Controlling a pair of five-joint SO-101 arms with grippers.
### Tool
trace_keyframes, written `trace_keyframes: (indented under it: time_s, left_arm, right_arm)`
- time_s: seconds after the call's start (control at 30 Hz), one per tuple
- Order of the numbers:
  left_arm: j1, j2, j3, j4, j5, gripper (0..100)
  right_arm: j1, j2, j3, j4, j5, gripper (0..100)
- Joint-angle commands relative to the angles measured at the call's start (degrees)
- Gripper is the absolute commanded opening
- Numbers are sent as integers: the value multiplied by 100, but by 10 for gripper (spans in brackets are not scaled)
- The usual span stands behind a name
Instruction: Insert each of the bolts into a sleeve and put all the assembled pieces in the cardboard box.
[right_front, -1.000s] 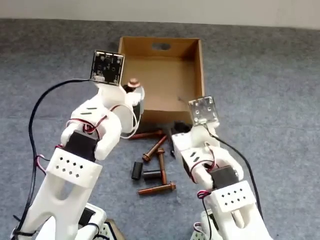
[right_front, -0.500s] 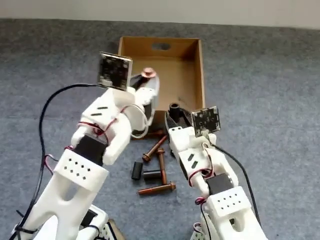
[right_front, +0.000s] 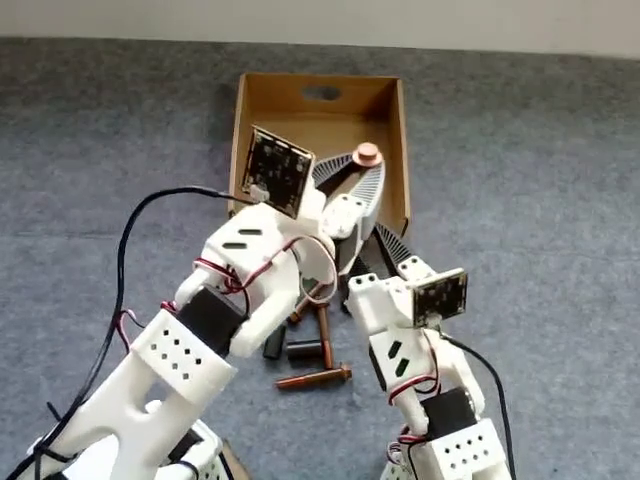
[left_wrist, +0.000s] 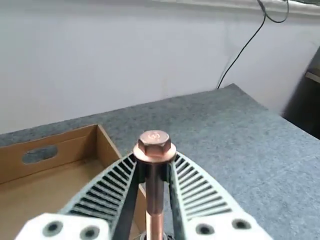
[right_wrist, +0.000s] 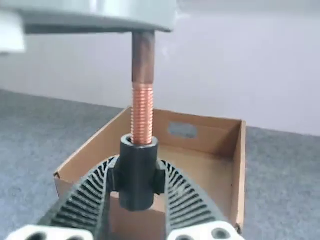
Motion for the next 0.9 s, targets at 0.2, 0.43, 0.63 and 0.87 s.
trace_keyframes:
  time_s: [0.2,0.43,0.63,0.87]
  left_arm:
    - [-40,-207,-22,-149,9,8]
    - [-119,-251,602,-149,9,8]
    - [-119,-259,769,-141,18,8]
    - [-277,-919,804,1169,18,25]
  right_arm:
    - [-22,-154,13,4,44,6]
    - [-22,-154,13,4,44,6]
    - [-22,-154,31,4,44,6]
    - [-13,-189,136,4,44,6]
